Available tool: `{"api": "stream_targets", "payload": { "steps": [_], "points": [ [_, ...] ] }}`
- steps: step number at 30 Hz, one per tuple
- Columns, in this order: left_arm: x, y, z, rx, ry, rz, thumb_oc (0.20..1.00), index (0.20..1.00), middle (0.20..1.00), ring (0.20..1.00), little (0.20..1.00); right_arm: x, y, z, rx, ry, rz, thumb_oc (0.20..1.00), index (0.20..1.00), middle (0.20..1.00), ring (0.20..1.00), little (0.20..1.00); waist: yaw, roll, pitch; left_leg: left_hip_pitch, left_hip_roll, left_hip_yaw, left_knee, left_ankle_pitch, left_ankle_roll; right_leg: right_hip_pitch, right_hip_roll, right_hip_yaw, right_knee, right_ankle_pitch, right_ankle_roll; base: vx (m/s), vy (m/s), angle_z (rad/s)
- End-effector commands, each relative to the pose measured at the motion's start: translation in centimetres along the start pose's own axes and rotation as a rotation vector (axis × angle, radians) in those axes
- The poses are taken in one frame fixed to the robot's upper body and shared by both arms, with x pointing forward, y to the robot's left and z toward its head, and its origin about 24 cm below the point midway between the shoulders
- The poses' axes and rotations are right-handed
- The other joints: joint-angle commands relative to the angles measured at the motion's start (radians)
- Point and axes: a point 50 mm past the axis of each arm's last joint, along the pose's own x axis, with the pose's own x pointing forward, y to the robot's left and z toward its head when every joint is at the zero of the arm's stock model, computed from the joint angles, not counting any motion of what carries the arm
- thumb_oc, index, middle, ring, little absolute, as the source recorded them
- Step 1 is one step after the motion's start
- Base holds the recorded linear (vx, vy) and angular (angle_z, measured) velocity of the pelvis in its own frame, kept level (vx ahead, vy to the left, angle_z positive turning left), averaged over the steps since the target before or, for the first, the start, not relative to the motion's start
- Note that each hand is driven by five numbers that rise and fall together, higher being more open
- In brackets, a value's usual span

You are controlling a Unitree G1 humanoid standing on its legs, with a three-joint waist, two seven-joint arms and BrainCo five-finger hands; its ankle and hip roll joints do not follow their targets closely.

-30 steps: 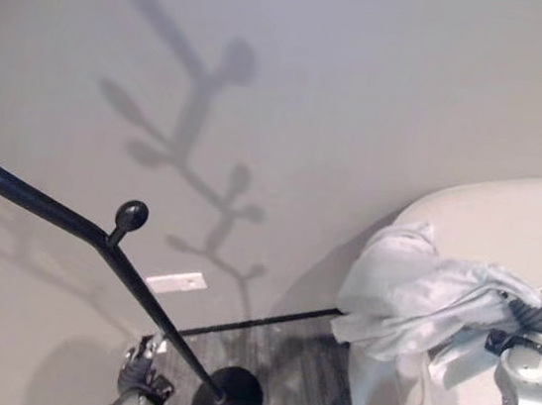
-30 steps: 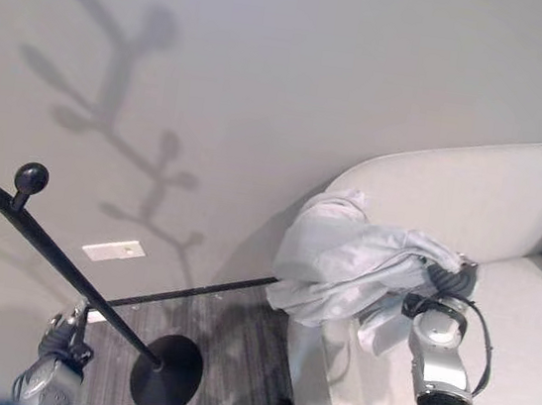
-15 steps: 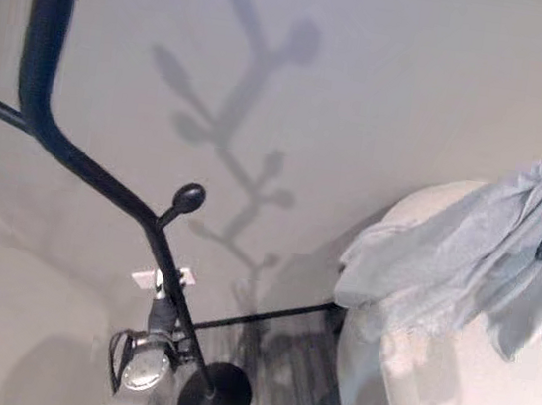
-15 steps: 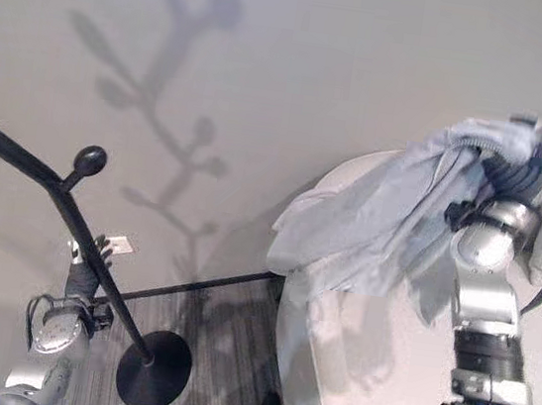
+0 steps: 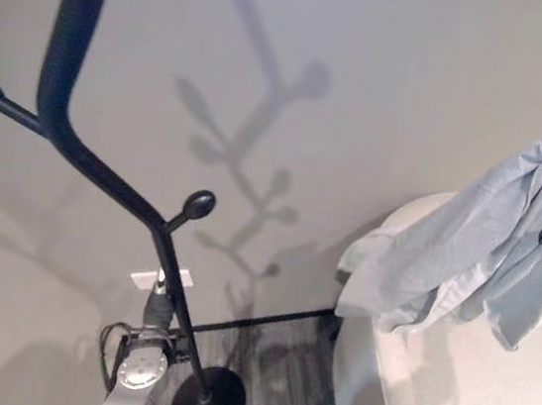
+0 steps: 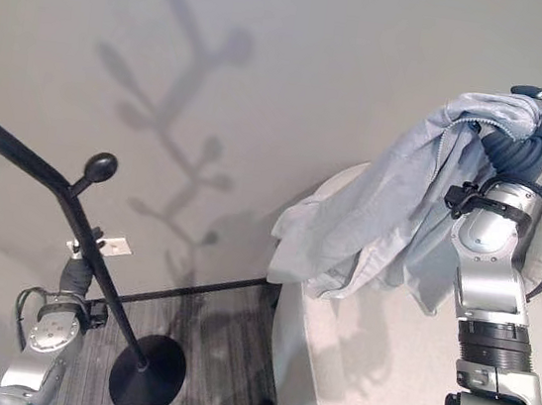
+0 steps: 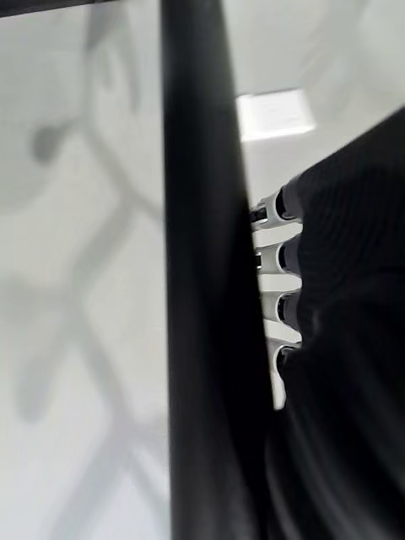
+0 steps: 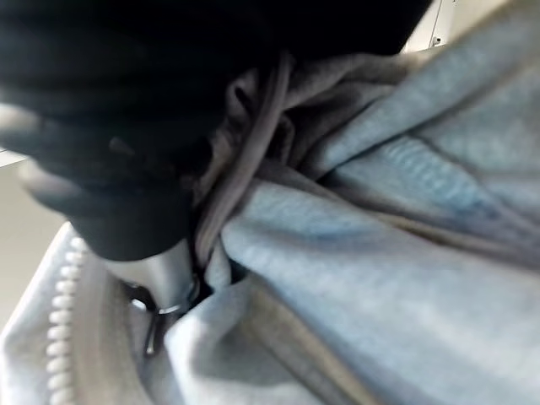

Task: Hang the clothes on the sofa on the clothes rack.

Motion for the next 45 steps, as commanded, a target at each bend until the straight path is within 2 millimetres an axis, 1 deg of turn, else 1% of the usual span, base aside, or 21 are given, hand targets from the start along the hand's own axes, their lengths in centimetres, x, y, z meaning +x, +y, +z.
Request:
{"api": "stream_targets", "payload": {
  "steps": [1, 7, 9, 10, 11, 19, 25, 27, 28, 30, 31, 33, 34, 35, 37, 39, 40, 41, 42, 43, 45],
  "points": [
    [-0.1, -2.1, 0.5, 0.077, -0.055, -0.107, 1.000, 1.000, 1.000, 1.000, 1.000, 1.7, -1.5, 1.7, -0.028, -0.105, -0.056, 0.200, 0.200, 0.200, 0.200, 0.200, 0.007, -0.010, -0.076, -0.121, 0.053, -0.058, -0.074, 0.106, -0.076, 0.110, 0.036, -0.008, 0.017, -0.204, 0.031, 0.01, 0.004, 0.16],
    [0.1, -1.5, 0.3, 0.052, -0.038, -0.053, 1.000, 1.000, 1.000, 1.000, 1.000, 1.7, -1.4, 1.6, -0.036, -0.092, -0.057, 0.200, 0.200, 0.200, 0.200, 0.200, 0.020, -0.014, -0.073, -0.118, 0.050, -0.069, -0.074, 0.099, -0.078, 0.119, 0.038, -0.021, 0.017, -0.214, 0.030, 0.00, 0.006, 0.06],
    [0.1, -1.0, 0.1, 0.044, -0.029, -0.027, 1.000, 1.000, 1.000, 1.000, 1.000, 1.9, -1.5, 1.6, -0.041, -0.090, -0.065, 0.200, 0.200, 0.200, 0.200, 0.200, 0.026, -0.014, -0.070, -0.123, 0.045, -0.077, -0.074, 0.109, -0.077, 0.116, 0.035, -0.026, 0.017, -0.206, 0.032, 0.01, 0.009, 0.13],
    [0.1, -0.9, 0.2, 0.044, -0.032, -0.022, 1.000, 1.000, 1.000, 1.000, 1.000, 1.9, -1.5, 1.5, -0.043, -0.089, -0.063, 0.200, 0.200, 0.200, 0.200, 0.200, 0.027, -0.015, -0.072, -0.118, 0.045, -0.075, -0.074, 0.098, -0.077, 0.120, 0.037, -0.026, 0.017, -0.214, 0.030, 0.00, 0.005, 0.14],
    [0.1, -0.8, 0.3, 0.044, -0.038, -0.017, 1.000, 1.000, 1.000, 1.000, 1.000, 2.0, -1.5, 1.5, -0.045, -0.086, -0.067, 0.200, 0.200, 0.200, 0.200, 0.200, 0.030, -0.014, -0.070, -0.122, 0.043, -0.077, -0.074, 0.109, -0.077, 0.118, 0.034, -0.026, 0.017, -0.206, 0.033, 0.04, -0.005, 0.08],
    [-0.3, 0.9, 1.2, 0.052, -0.089, 0.056, 1.000, 1.000, 1.000, 1.000, 1.000, 2.8, -2.5, 1.5, -0.089, -0.095, -0.090, 0.200, 0.200, 0.200, 0.200, 0.200, 0.043, -0.014, -0.073, -0.121, 0.045, -0.080, -0.074, 0.102, -0.081, 0.125, 0.039, -0.033, 0.017, -0.221, 0.028, 0.00, -0.007, 0.00],
    [-1.1, 3.6, 0.8, 0.086, -0.079, 0.176, 1.000, 1.000, 1.000, 1.000, 1.000, 3.3, -3.6, 0.8, -0.134, -0.069, -0.118, 0.200, 0.200, 0.200, 0.200, 0.200, 0.073, -0.011, -0.064, -0.137, 0.053, -0.109, -0.074, 0.119, -0.095, 0.128, 0.056, -0.054, 0.017, -0.233, 0.019, -0.02, -0.038, 0.10],
    [-1.5, 5.2, -0.2, 0.120, -0.035, 0.251, 1.000, 1.000, 1.000, 1.000, 1.000, 3.3, -4.1, 0.6, -0.144, -0.063, -0.127, 0.200, 0.200, 0.200, 0.200, 0.200, 0.090, -0.009, -0.057, -0.147, 0.053, -0.135, -0.074, 0.131, -0.104, 0.130, 0.064, -0.074, 0.017, -0.240, 0.013, -0.03, -0.065, 0.30],
    [-1.8, 6.5, -0.8, 0.139, -0.003, 0.318, 1.000, 1.000, 1.000, 1.000, 1.000, 3.2, -4.3, 0.4, -0.156, -0.057, -0.125, 0.200, 0.200, 0.200, 0.200, 0.200, 0.106, -0.006, -0.052, -0.155, 0.053, -0.148, -0.074, 0.139, -0.109, 0.132, 0.069, -0.091, 0.017, -0.245, 0.010, -0.03, -0.054, 0.35],
    [-1.8, 6.6, -0.8, 0.141, -0.003, 0.319, 1.000, 1.000, 1.000, 1.000, 1.000, 3.2, -4.3, 0.3, -0.156, -0.056, -0.125, 0.200, 0.200, 0.200, 0.200, 0.200, 0.101, -0.007, -0.053, -0.157, 0.052, -0.154, -0.074, 0.139, -0.110, 0.133, 0.069, -0.096, 0.017, -0.246, 0.009, -0.02, -0.033, 0.37],
    [-2.6, 8.6, -1.7, 0.188, 0.045, 0.412, 1.000, 1.000, 1.000, 1.000, 1.000, 2.9, -4.5, 0.0, -0.171, -0.049, -0.123, 0.200, 0.200, 0.200, 0.200, 0.200, 0.118, -0.003, -0.049, -0.167, 0.050, -0.171, -0.074, 0.149, -0.115, 0.136, 0.076, -0.115, 0.017, -0.253, 0.003, -0.02, -0.043, 0.34],
    [-2.9, 9.2, -2.3, 0.208, 0.076, 0.433, 1.000, 1.000, 1.000, 1.000, 1.000, 2.8, -4.5, -0.1, -0.173, -0.045, -0.122, 0.200, 0.200, 0.200, 0.200, 0.200, 0.122, -0.002, -0.048, -0.171, 0.048, -0.178, -0.074, 0.152, -0.117, 0.139, 0.078, -0.122, 0.017, -0.256, 0.001, -0.02, -0.038, 0.35],
    [-3.5, 10.2, -3.2, 0.231, 0.126, 0.476, 1.000, 1.000, 1.000, 1.000, 1.000, 2.6, -4.6, -0.2, -0.177, -0.043, -0.118, 0.200, 0.200, 0.200, 0.200, 0.200, 0.131, 0.002, -0.049, -0.180, 0.046, -0.185, -0.074, 0.156, -0.121, 0.141, 0.082, -0.138, 0.017, -0.262, -0.001, -0.02, -0.036, 0.38],
    [-3.8, 10.4, -3.8, 0.232, 0.156, 0.481, 1.000, 1.000, 1.000, 1.000, 1.000, 2.5, -4.6, -0.3, -0.180, -0.042, -0.116, 0.200, 0.200, 0.200, 0.200, 0.200, 0.133, 0.004, -0.049, -0.183, 0.045, -0.189, -0.074, 0.159, -0.123, 0.142, 0.083, -0.144, 0.017, -0.263, -0.002, -0.02, -0.046, 0.31],
    [-4.5, 10.2, -5.3, 0.234, 0.230, 0.454, 1.000, 1.000, 1.000, 1.000, 1.000, 2.5, -4.4, -0.1, -0.173, -0.043, -0.107, 0.200, 0.200, 0.200, 0.200, 0.200, 0.136, 0.008, -0.051, -0.187, 0.044, -0.196, -0.074, 0.164, -0.125, 0.147, 0.087, -0.152, 0.017, -0.267, -0.005, -0.01, -0.030, 0.23],
    [-4.9, 8.9, -6.9, 0.191, 0.310, 0.376, 1.000, 1.000, 1.000, 1.000, 1.000, 2.6, -4.1, 0.2, -0.164, -0.050, -0.097, 0.200, 0.200, 0.200, 0.200, 0.200, 0.134, 0.012, -0.050, -0.190, 0.042, -0.198, -0.074, 0.168, -0.126, 0.147, 0.090, -0.155, 0.017, -0.269, -0.007, -0.03, -0.015, 0.26],
    [-5.4, 7.8, -8.2, 0.136, 0.373, 0.313, 1.000, 1.000, 1.000, 1.000, 1.000, 2.9, -3.7, 0.6, -0.157, -0.062, -0.087, 0.200, 0.200, 0.200, 0.200, 0.200, 0.131, 0.020, -0.050, -0.191, 0.043, -0.197, -0.074, 0.169, -0.125, 0.147, 0.090, -0.157, 0.017, -0.269, -0.008, -0.05, 0.003, 0.12],
    [-6.4, 4.4, -10.4, 0.007, 0.495, 0.137, 1.000, 1.000, 1.000, 1.000, 1.000, 3.4, -2.4, 1.6, -0.130, -0.085, -0.053, 0.200, 0.200, 0.200, 0.200, 0.200, 0.115, 0.031, -0.047, -0.190, 0.043, -0.187, -0.074, 0.166, -0.124, 0.148, 0.090, -0.153, 0.017, -0.267, -0.009, -0.05, 0.017, 0.02],
    [-6.9, 3.1, -11.0, -0.055, 0.533, 0.082, 1.000, 1.000, 1.000, 1.000, 1.000, 3.6, -1.7, 2.1, -0.108, -0.092, -0.040, 0.200, 0.200, 0.200, 0.200, 0.200, 0.108, 0.035, -0.045, -0.192, 0.041, -0.185, -0.074, 0.169, -0.124, 0.146, 0.090, -0.152, 0.017, -0.264, -0.009, -0.04, 0.020, -0.03],
    [-6.9, 3.1, -11.0, -0.062, 0.535, 0.080, 1.000, 1.000, 1.000, 1.000, 1.000, 3.7, -1.7, 2.1, -0.110, -0.094, -0.039, 0.200, 0.200, 0.200, 0.200, 0.200, 0.107, 0.038, -0.045, -0.193, 0.042, -0.185, -0.074, 0.169, -0.123, 0.146, 0.090, -0.153, 0.017, -0.264, -0.008, -0.04, 0.021, -0.09],
    [-8.8, 0.2, -12.7, -0.129, 0.660, -0.098, 1.000, 1.000, 1.000, 1.000, 1.000, 4.4, 0.5, 3.5, -0.063, -0.118, 0.007, 0.200, 0.200, 0.200, 0.200, 0.200, 0.081, 0.054, -0.037, -0.187, 0.044, -0.170, -0.074, 0.157, -0.121, 0.148, 0.090, -0.143, 0.019, -0.264, -0.011, -0.04, 0.026, -0.15]
  ]
}}
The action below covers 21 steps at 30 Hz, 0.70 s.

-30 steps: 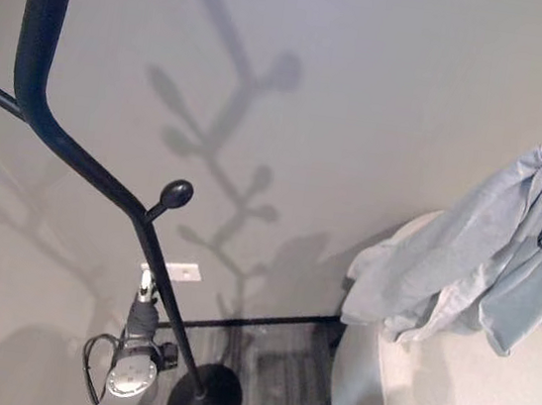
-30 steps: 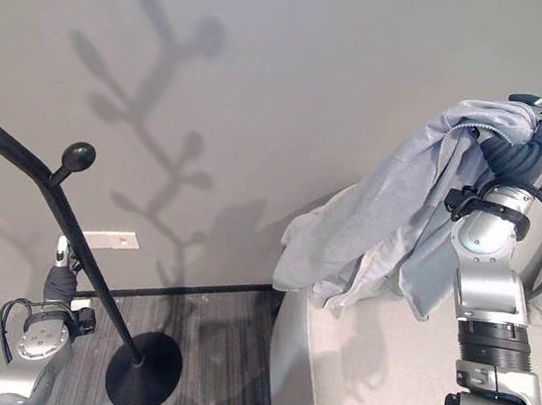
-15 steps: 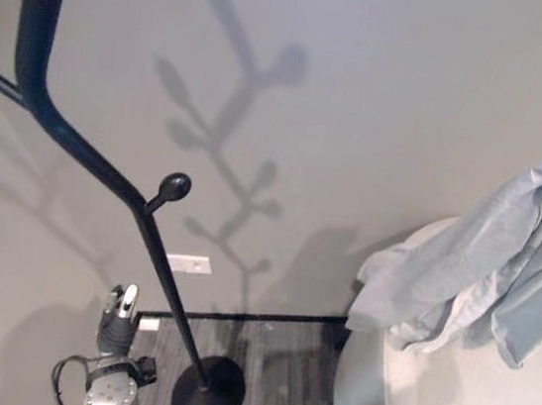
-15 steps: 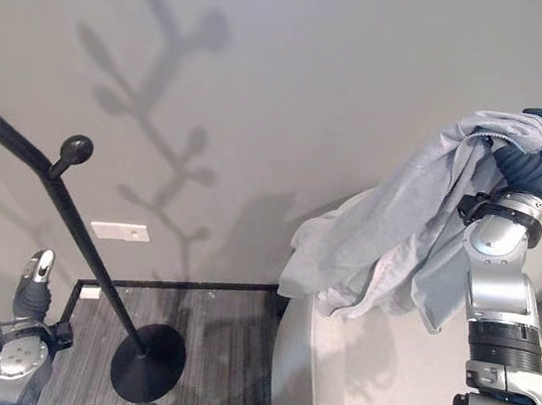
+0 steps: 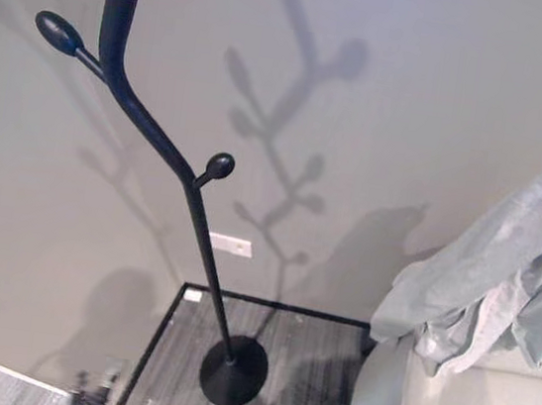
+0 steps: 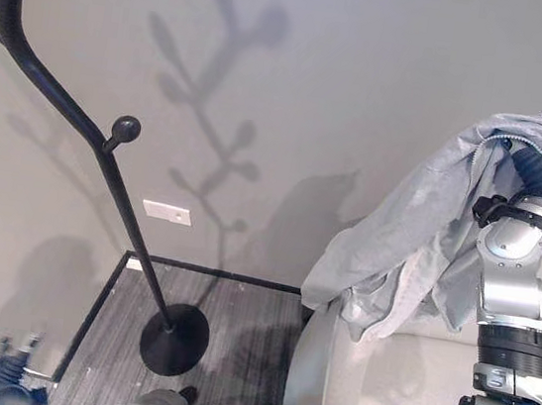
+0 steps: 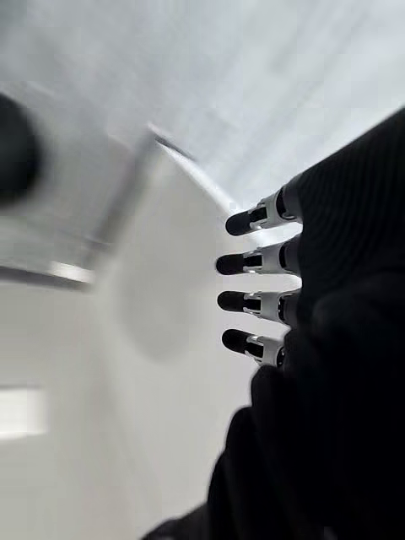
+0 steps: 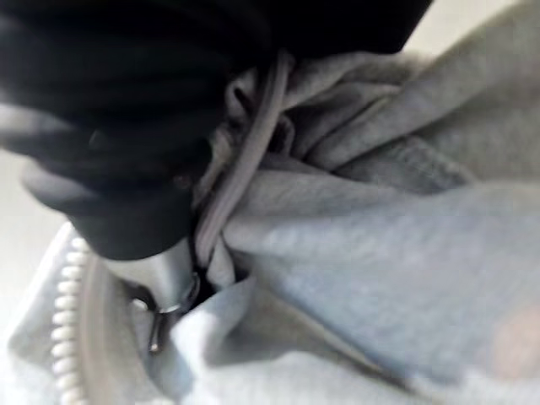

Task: Hang the clothes on the sofa on the clothes rack.

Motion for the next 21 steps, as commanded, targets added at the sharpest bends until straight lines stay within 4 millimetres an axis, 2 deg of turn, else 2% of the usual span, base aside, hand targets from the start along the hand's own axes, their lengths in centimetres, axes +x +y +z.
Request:
{"api": "stream_targets", "payload": {
  "steps": [1, 4, 5, 6, 10, 11, 12, 13, 16, 17, 18, 19, 20, 21],
  "points": [
    [-0.7, -3.9, -0.6, -0.064, 0.083, -0.317, 1.000, 1.000, 1.000, 1.000, 1.000, 2.4, 2.2, 5.9, 0.055, -0.195, 0.035, 0.200, 0.200, 0.200, 0.200, 0.200, -0.047, 0.011, -0.071, -0.122, -0.002, 0.033, -0.102, 0.165, -0.050, 0.106, 0.042, 0.053, 0.017, -0.200, 0.027, -0.04, 0.031, -0.20],
    [-0.8, -5.0, -1.0, -0.053, 0.117, -0.378, 1.000, 1.000, 1.000, 1.000, 1.000, 2.2, 3.4, 6.9, 0.087, -0.216, 0.065, 0.200, 0.200, 0.200, 0.200, 0.200, -0.066, 0.015, -0.069, -0.119, 0.000, 0.044, -0.102, 0.164, -0.050, 0.103, 0.040, 0.058, 0.021, -0.199, 0.025, -0.02, 0.014, -0.25],
    [-1.0, -6.9, -0.9, -0.054, 0.150, -0.465, 1.000, 1.000, 1.000, 1.000, 1.000, 1.9, 4.2, 7.8, 0.118, -0.243, 0.092, 0.200, 0.200, 0.200, 0.200, 0.200, -0.094, 0.016, -0.069, -0.118, 0.003, 0.061, -0.102, 0.162, -0.051, 0.099, 0.039, 0.064, 0.026, -0.199, 0.023, -0.01, 0.014, -0.12],
    [-1.0, -7.6, -0.9, -0.087, 0.176, -0.492, 1.000, 1.000, 1.000, 1.000, 1.000, 1.6, 4.6, 8.3, 0.135, -0.253, 0.106, 0.200, 0.200, 0.200, 0.200, 0.200, -0.108, 0.018, -0.070, -0.118, 0.004, 0.069, -0.102, 0.161, -0.052, 0.097, 0.039, 0.066, 0.026, -0.198, 0.023, -0.01, 0.014, -0.12],
    [-1.0, -8.9, -0.4, -0.117, 0.185, -0.539, 1.000, 1.000, 1.000, 1.000, 1.000, 1.3, 5.2, 8.8, 0.150, -0.269, 0.128, 0.200, 0.200, 0.200, 0.200, 0.200, -0.123, 0.020, -0.072, -0.117, 0.009, 0.083, -0.102, 0.157, -0.053, 0.094, 0.038, 0.072, 0.024, -0.195, 0.024, -0.01, 0.008, -0.19],
    [-1.0, -10.2, 0.7, -0.137, 0.167, -0.587, 1.000, 1.000, 1.000, 1.000, 1.000, 0.8, 5.8, 9.3, 0.174, -0.281, 0.150, 0.200, 0.200, 0.200, 0.200, 0.200, -0.141, 0.019, -0.081, -0.117, 0.014, 0.103, -0.102, 0.151, -0.054, 0.092, 0.037, 0.081, 0.019, -0.192, 0.026, 0.02, 0.025, -0.22],
    [-1.2, -11.8, 3.0, -0.137, 0.089, -0.646, 1.000, 1.000, 1.000, 1.000, 1.000, 0.2, 6.2, 9.8, 0.196, -0.298, 0.173, 0.200, 0.200, 0.200, 0.200, 0.200, -0.155, 0.019, -0.089, -0.117, 0.016, 0.120, -0.102, 0.147, -0.054, 0.090, 0.034, 0.088, 0.018, -0.190, 0.028, 0.02, 0.025, -0.29],
    [-1.2, -11.8, 3.0, -0.136, 0.090, -0.645, 1.000, 1.000, 1.000, 1.000, 1.000, 0.2, 6.2, 9.8, 0.196, -0.297, 0.173, 0.200, 0.200, 0.200, 0.200, 0.200, -0.153, 0.019, -0.089, -0.116, 0.017, 0.121, -0.102, 0.147, -0.054, 0.089, 0.034, 0.089, 0.018, -0.190, 0.028, 0.02, 0.020, -0.31],
    [-1.7, -13.8, 8.2, -0.082, -0.127, -0.719, 1.000, 1.000, 1.000, 1.000, 1.000, -0.8, 6.5, 9.9, 0.224, -0.314, 0.198, 0.200, 0.200, 0.200, 0.200, 0.200, -0.165, 0.015, -0.093, -0.117, 0.017, 0.137, -0.102, 0.145, -0.054, 0.089, 0.027, 0.096, 0.018, -0.185, 0.031, 0.00, 0.018, -0.23],
    [-1.7, -13.8, 8.2, -0.080, -0.128, -0.718, 1.000, 1.000, 1.000, 1.000, 1.000, -0.8, 6.5, 9.9, 0.224, -0.313, 0.197, 0.200, 0.200, 0.200, 0.200, 0.200, -0.164, 0.014, -0.093, -0.116, 0.017, 0.137, -0.102, 0.145, -0.054, 0.089, 0.027, 0.097, 0.018, -0.185, 0.031, 0.00, 0.027, -0.09],
    [-2.4, -15.1, 12.0, -0.021, -0.302, -0.754, 1.000, 1.000, 1.000, 1.000, 1.000, -1.5, 6.5, 10.3, 0.277, -0.336, 0.217, 0.200, 0.200, 0.200, 0.200, 0.200, -0.174, 0.009, -0.094, -0.115, 0.016, 0.148, -0.102, 0.143, -0.052, 0.089, 0.021, 0.103, 0.017, -0.182, 0.036, -0.03, 0.048, -0.14],
    [-2.9, -16.0, 15.1, 0.064, -0.459, -0.751, 1.000, 1.000, 1.000, 1.000, 1.000, -2.1, 6.2, 10.8, 0.315, -0.371, 0.222, 0.200, 0.200, 0.200, 0.200, 0.200, -0.184, 0.003, -0.095, -0.115, 0.015, 0.160, -0.102, 0.146, -0.049, 0.085, 0.012, 0.109, 0.018, -0.171, 0.043, 0.00, 0.045, -0.13],
    [-3.4, -16.6, 16.5, 0.101, -0.535, -0.759, 1.000, 1.000, 1.000, 1.000, 1.000, -2.4, 5.9, 11.1, 0.334, -0.389, 0.223, 0.200, 0.200, 0.200, 0.200, 0.200, -0.190, -0.001, -0.101, -0.112, 0.015, 0.168, -0.102, 0.135, -0.048, 0.086, 0.008, 0.113, 0.016, -0.174, 0.046, 0.00, 0.026, -0.13],
    [-3.4, -16.6, 16.5, 0.103, -0.536, -0.759, 1.000, 1.000, 1.000, 1.000, 1.000, -2.4, 5.8, 11.1, 0.334, -0.390, 0.222, 0.200, 0.200, 0.200, 0.200, 0.200, -0.188, -0.002, -0.101, -0.111, 0.015, 0.169, -0.102, 0.135, -0.047, 0.085, 0.008, 0.113, 0.016, -0.174, 0.046, 0.04, 0.010, -0.12]
  ]
}}
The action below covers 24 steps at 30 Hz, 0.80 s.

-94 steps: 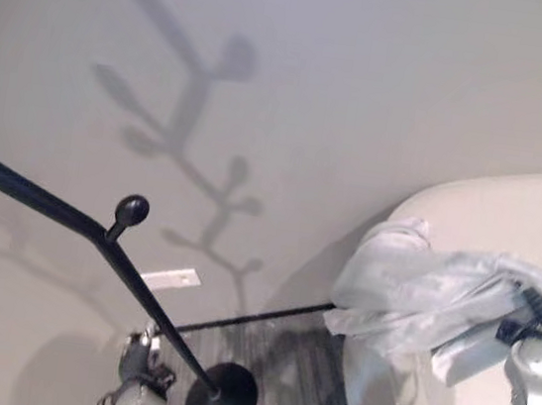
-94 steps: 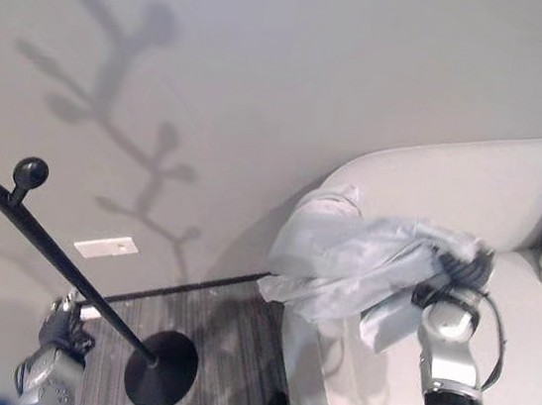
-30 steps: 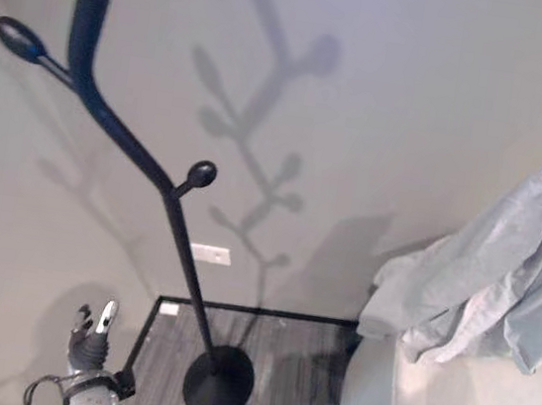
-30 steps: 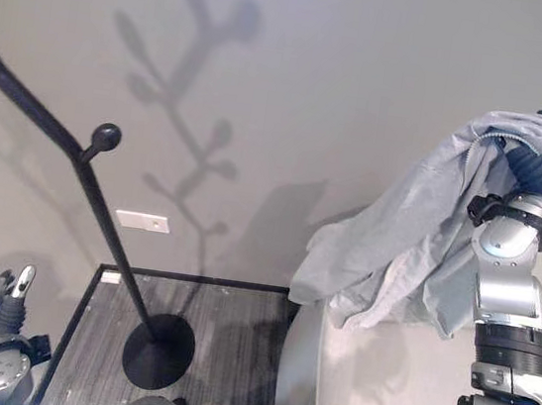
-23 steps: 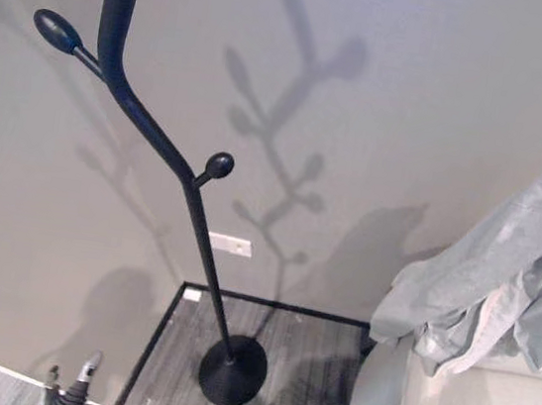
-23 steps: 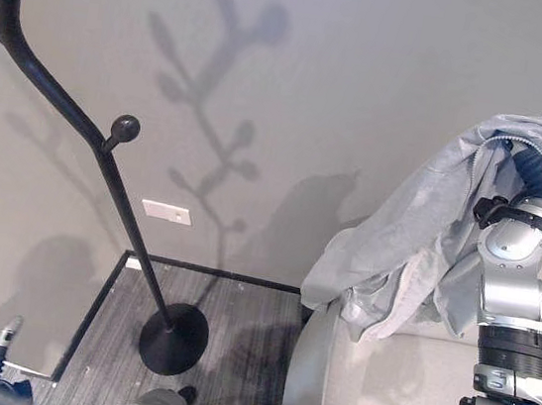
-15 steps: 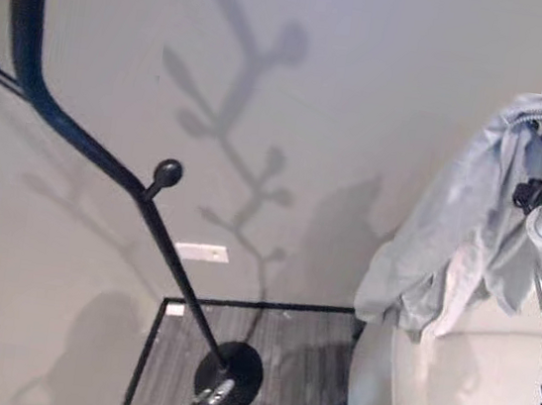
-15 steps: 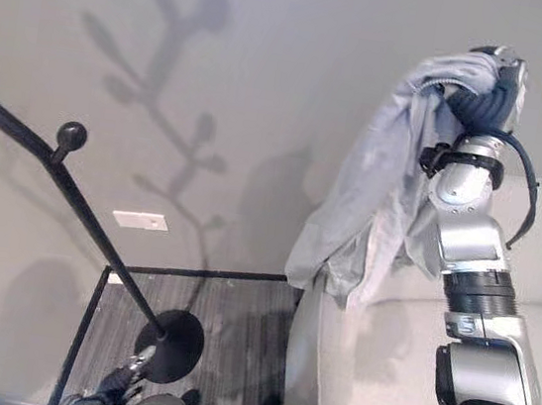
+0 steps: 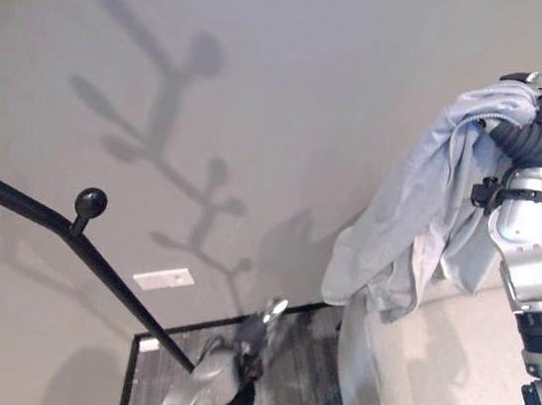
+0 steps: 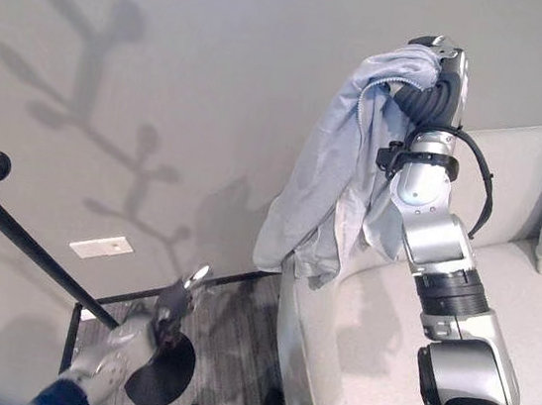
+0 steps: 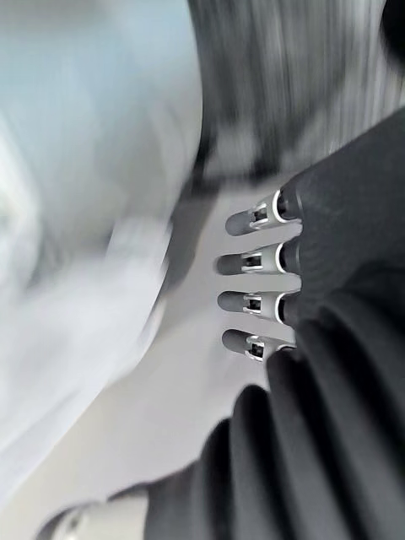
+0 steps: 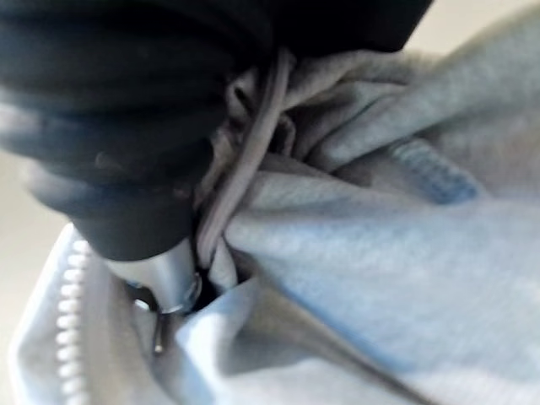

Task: Hang the clothes on the sofa on the clothes rack.

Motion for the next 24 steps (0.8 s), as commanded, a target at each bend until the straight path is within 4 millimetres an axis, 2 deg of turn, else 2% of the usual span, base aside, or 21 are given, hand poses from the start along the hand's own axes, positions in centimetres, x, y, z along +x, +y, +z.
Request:
{"api": "stream_targets", "payload": {
  "steps": [1, 2, 3, 7, 9, 10, 11, 14, 16, 24],
  "points": [
    [0.5, 0.2, 1.0, 0.268, -0.113, 0.036, 1.000, 1.000, 1.000, 1.000, 1.000, 0.5, -1.4, 3.2, 0.097, -0.191, -0.049, 0.200, 0.200, 0.200, 0.200, 0.200, 0.006, -0.057, -0.108, -0.132, 0.013, 0.036, -0.119, 0.143, -0.054, 0.117, -0.005, -0.016, 0.013, -0.216, 0.065, 0.01, 0.014, -0.13],
    [0.5, 0.1, 1.0, 0.271, -0.114, 0.036, 1.000, 1.000, 1.000, 1.000, 1.000, 0.5, -1.5, 3.2, 0.096, -0.191, -0.050, 0.200, 0.200, 0.200, 0.200, 0.200, 0.009, -0.057, -0.106, -0.131, 0.013, 0.038, -0.119, 0.142, -0.054, 0.117, -0.005, -0.014, 0.013, -0.216, 0.066, 0.02, 0.027, -0.23],
    [1.4, -0.5, 2.7, 0.371, -0.196, 0.047, 1.000, 1.000, 1.000, 1.000, 1.000, 0.2, -1.8, 4.1, 0.156, -0.236, -0.055, 0.200, 0.200, 0.200, 0.200, 0.200, -0.002, -0.067, -0.109, -0.128, 0.012, 0.048, -0.119, 0.137, -0.051, 0.114, -0.012, -0.002, 0.012, -0.211, 0.072, 0.00, 0.016, -0.24],
    [2.7, -1.4, 4.1, 0.512, -0.265, 0.057, 1.000, 1.000, 1.000, 1.000, 1.000, 0.1, -2.0, 5.7, 0.230, -0.312, -0.044, 0.200, 0.200, 0.200, 0.200, 0.200, -0.016, -0.079, -0.113, -0.121, 0.011, 0.065, -0.119, 0.132, -0.046, 0.109, -0.024, 0.018, 0.012, -0.204, 0.081, 0.01, 0.028, -0.20],
    [3.6, -2.3, 5.0, 0.580, -0.307, 0.050, 1.000, 1.000, 1.000, 1.000, 1.000, 0.3, -2.1, 7.6, 0.299, -0.398, -0.014, 0.200, 0.200, 0.200, 0.200, 0.200, -0.029, -0.088, -0.119, -0.117, 0.012, 0.083, -0.119, 0.126, -0.041, 0.100, -0.031, 0.041, 0.012, -0.197, 0.089, -0.01, 0.034, -0.18],
    [3.7, -2.3, 5.0, 0.580, -0.310, 0.051, 1.000, 1.000, 1.000, 1.000, 1.000, 0.4, -2.1, 7.7, 0.299, -0.399, -0.014, 0.200, 0.200, 0.200, 0.200, 0.200, -0.028, -0.088, -0.119, -0.117, 0.012, 0.085, -0.119, 0.126, -0.041, 0.099, -0.032, 0.043, 0.012, -0.197, 0.089, 0.00, 0.027, -0.29],
    [4.0, -2.7, 5.4, 0.608, -0.328, 0.043, 1.000, 1.000, 1.000, 1.000, 1.000, 0.7, -2.1, 8.8, 0.328, -0.443, 0.010, 0.200, 0.200, 0.200, 0.200, 0.200, -0.037, -0.094, -0.124, -0.115, 0.013, 0.093, -0.119, 0.124, -0.039, 0.095, -0.036, 0.056, 0.012, -0.192, 0.093, -0.04, 0.026, -0.26],
    [4.2, -2.8, 5.5, 0.619, -0.332, 0.043, 1.000, 1.000, 1.000, 1.000, 1.000, 1.0, -2.2, 9.3, 0.334, -0.465, 0.022, 0.200, 0.200, 0.200, 0.200, 0.200, -0.039, -0.094, -0.124, -0.121, 0.012, 0.098, -0.119, 0.135, -0.037, 0.086, -0.038, 0.062, 0.012, -0.181, 0.096, 0.00, 0.016, -0.16],
    [4.5, -3.0, 5.7, 0.649, -0.345, 0.041, 1.000, 1.000, 1.000, 1.000, 1.000, 1.9, -2.1, 11.4, 0.403, -0.532, 0.081, 0.200, 0.200, 0.200, 0.200, 0.200, -0.052, -0.104, -0.133, -0.111, 0.017, 0.117, -0.119, 0.123, -0.035, 0.080, -0.036, 0.086, 0.012, -0.182, 0.099, -0.01, 0.017, -0.22],
    [5.6, -4.0, 5.7, 0.711, -0.325, 0.023, 1.000, 1.000, 1.000, 1.000, 1.000, 2.7, -2.0, 13.6, 0.566, -0.582, 0.171, 0.200, 0.200, 0.200, 0.200, 0.200, -0.073, -0.113, -0.140, -0.109, 0.029, 0.140, -0.119, 0.121, -0.038, 0.070, -0.032, 0.112, 0.012, -0.178, 0.100, 0.01, -0.003, -0.16]
  ]
}}
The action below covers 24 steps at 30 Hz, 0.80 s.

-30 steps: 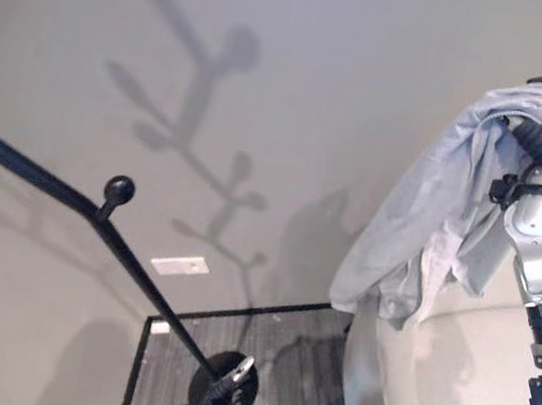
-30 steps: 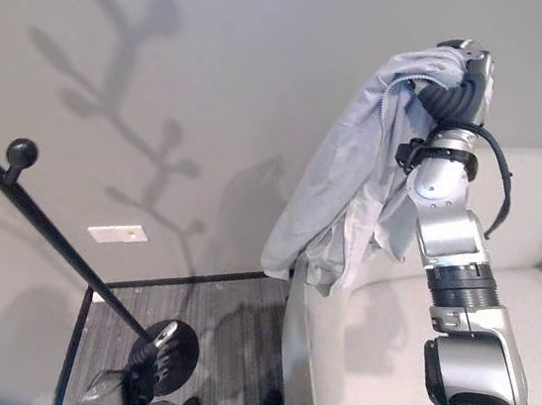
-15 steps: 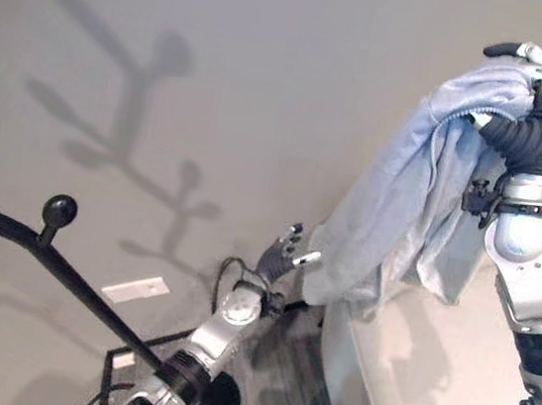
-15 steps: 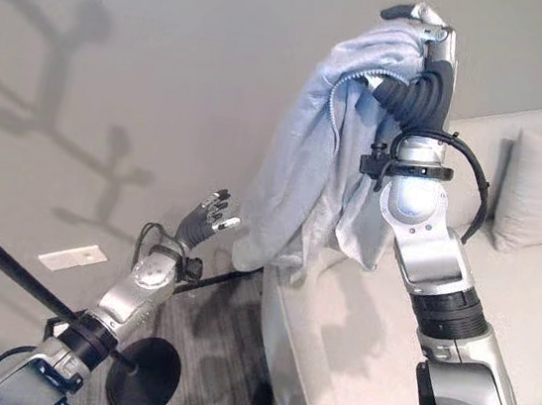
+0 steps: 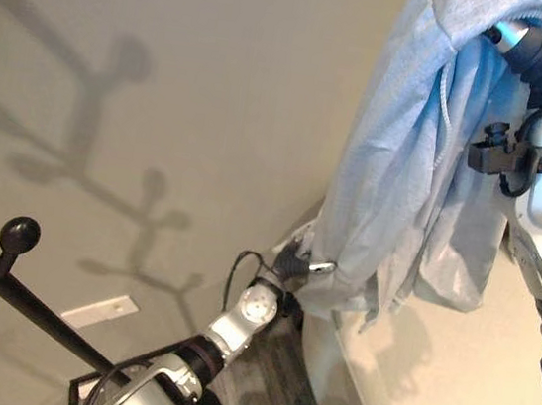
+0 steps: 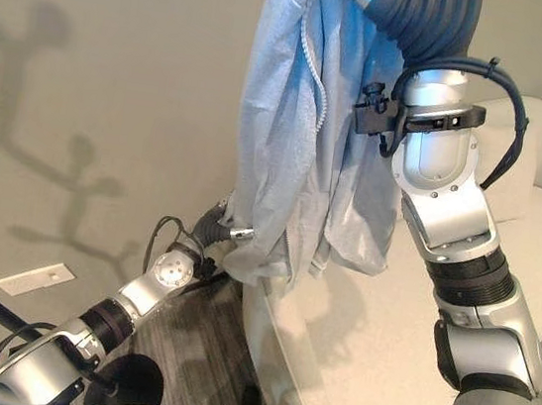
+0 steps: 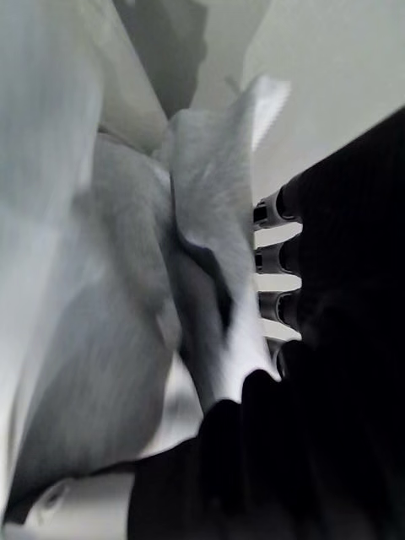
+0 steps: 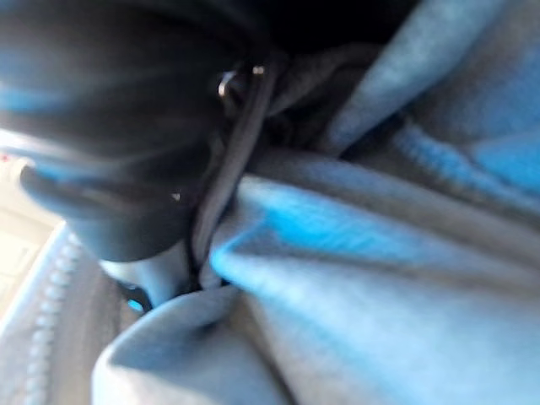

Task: Hang the clothes on the sofa on the clothes rack.

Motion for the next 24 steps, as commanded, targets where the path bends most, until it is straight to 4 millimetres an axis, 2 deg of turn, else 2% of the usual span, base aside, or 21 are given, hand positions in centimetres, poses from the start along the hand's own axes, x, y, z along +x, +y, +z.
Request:
{"api": "stream_targets", "payload": {
  "steps": [1, 5, 8, 9, 13, 16, 18, 21, 22, 24],
  "points": [
    [1.5, -0.2, 1.7, 0.109, -0.087, -0.003, 1.000, 1.000, 1.000, 1.000, 1.000, 1.6, -0.8, 1.1, 0.131, -0.058, -0.031, 0.200, 0.200, 0.200, 0.200, 0.200, 0.000, -0.021, -0.074, -0.147, 0.043, -0.016, -0.072, 0.111, -0.060, 0.127, -0.023, -0.031, 0.014, -0.202, 0.084, 0.00, 0.000, 0.00],
    [2.7, -0.5, 2.6, 0.126, -0.087, 0.034, 1.000, 1.000, 1.000, 1.000, 1.000, 1.7, -0.5, 1.4, 0.212, -0.057, -0.019, 0.200, 0.200, 0.200, 0.200, 0.200, -0.016, -0.024, -0.078, -0.145, 0.046, -0.012, -0.072, 0.112, -0.063, 0.128, -0.019, -0.024, 0.014, -0.202, 0.083, 0.00, -0.005, -0.01],
    [4.1, -1.1, 5.8, -0.026, -0.148, 0.073, 1.000, 1.000, 1.000, 1.000, 1.000, 1.3, 0.4, 1.3, 0.278, -0.045, -0.004, 0.200, 0.200, 0.200, 0.200, 0.200, -0.038, -0.023, -0.079, -0.142, 0.053, -0.004, -0.072, 0.113, -0.067, 0.126, -0.017, -0.017, 0.014, -0.200, 0.083, 0.02, -0.023, -0.04],
    [4.1, -1.0, 5.8, -0.027, -0.148, 0.073, 1.000, 1.000, 1.000, 1.000, 1.000, 1.3, 0.4, 1.4, 0.278, -0.046, -0.004, 0.200, 0.200, 0.200, 0.200, 0.200, -0.038, -0.023, -0.079, -0.142, 0.053, -0.003, -0.072, 0.113, -0.067, 0.126, -0.017, -0.017, 0.014, -0.200, 0.083, 0.00, -0.008, -0.10],
    [4.2, -1.9, 8.8, -0.253, -0.232, 0.053, 1.000, 1.000, 1.000, 1.000, 1.000, 0.8, 1.1, 0.5, 0.328, -0.001, -0.015, 0.200, 0.200, 0.200, 0.200, 0.200, -0.048, -0.025, -0.076, -0.144, 0.057, 0.004, -0.072, 0.115, -0.070, 0.123, -0.015, -0.012, 0.014, -0.197, 0.083, 0.00, -0.012, -0.08],
    [4.0, -2.6, 9.3, -0.318, -0.240, 0.022, 1.000, 1.000, 1.000, 1.000, 1.000, 0.6, 1.3, 0.2, 0.353, 0.011, -0.022, 0.200, 0.200, 0.200, 0.200, 0.200, -0.049, -0.027, -0.077, -0.146, 0.058, 0.006, -0.072, 0.115, -0.071, 0.124, -0.013, -0.013, 0.014, -0.197, 0.082, 0.00, -0.005, -0.01],
    [3.7, -4.1, 10.2, -0.430, -0.252, -0.046, 1.000, 1.000, 1.000, 1.000, 1.000, 0.3, 1.6, -0.3, 0.382, 0.034, -0.040, 0.200, 0.200, 0.200, 0.200, 0.200, -0.048, -0.028, -0.076, -0.146, 0.059, 0.009, -0.072, 0.116, -0.072, 0.125, -0.012, -0.018, 0.014, -0.196, 0.080, 0.00, 0.000, 0.00],
    [3.4, -4.9, 10.6, -0.462, -0.258, -0.085, 1.000, 1.000, 1.000, 1.000, 1.000, 0.3, 1.5, -0.6, 0.394, 0.046, -0.061, 0.200, 0.200, 0.200, 0.200, 0.200, -0.046, -0.029, -0.075, -0.146, 0.057, 0.009, -0.072, 0.116, -0.072, 0.126, -0.013, -0.019, 0.014, -0.195, 0.080, 0.00, 0.000, 0.00],
    [3.1, -5.8, 10.7, -0.486, -0.256, -0.129, 0.200, 0.200, 0.200, 0.200, 0.200, 0.3, 1.6, -0.9, 0.400, 0.058, -0.074, 0.200, 0.200, 0.200, 0.200, 0.200, -0.045, -0.029, -0.073, -0.146, 0.056, 0.009, -0.072, 0.116, -0.071, 0.127, -0.014, -0.021, 0.014, -0.194, 0.080, 0.00, 0.000, 0.00],
    [3.0, -5.9, 10.7, -0.493, -0.253, -0.143, 0.200, 0.200, 0.200, 0.200, 0.200, 0.3, 1.6, -1.0, 0.403, 0.063, -0.076, 0.200, 0.200, 0.200, 0.200, 0.200, -0.043, -0.028, -0.072, -0.145, 0.056, 0.010, -0.072, 0.116, -0.071, 0.127, -0.015, -0.021, 0.014, -0.194, 0.080, 0.00, 0.000, 0.00]
  ]
}}
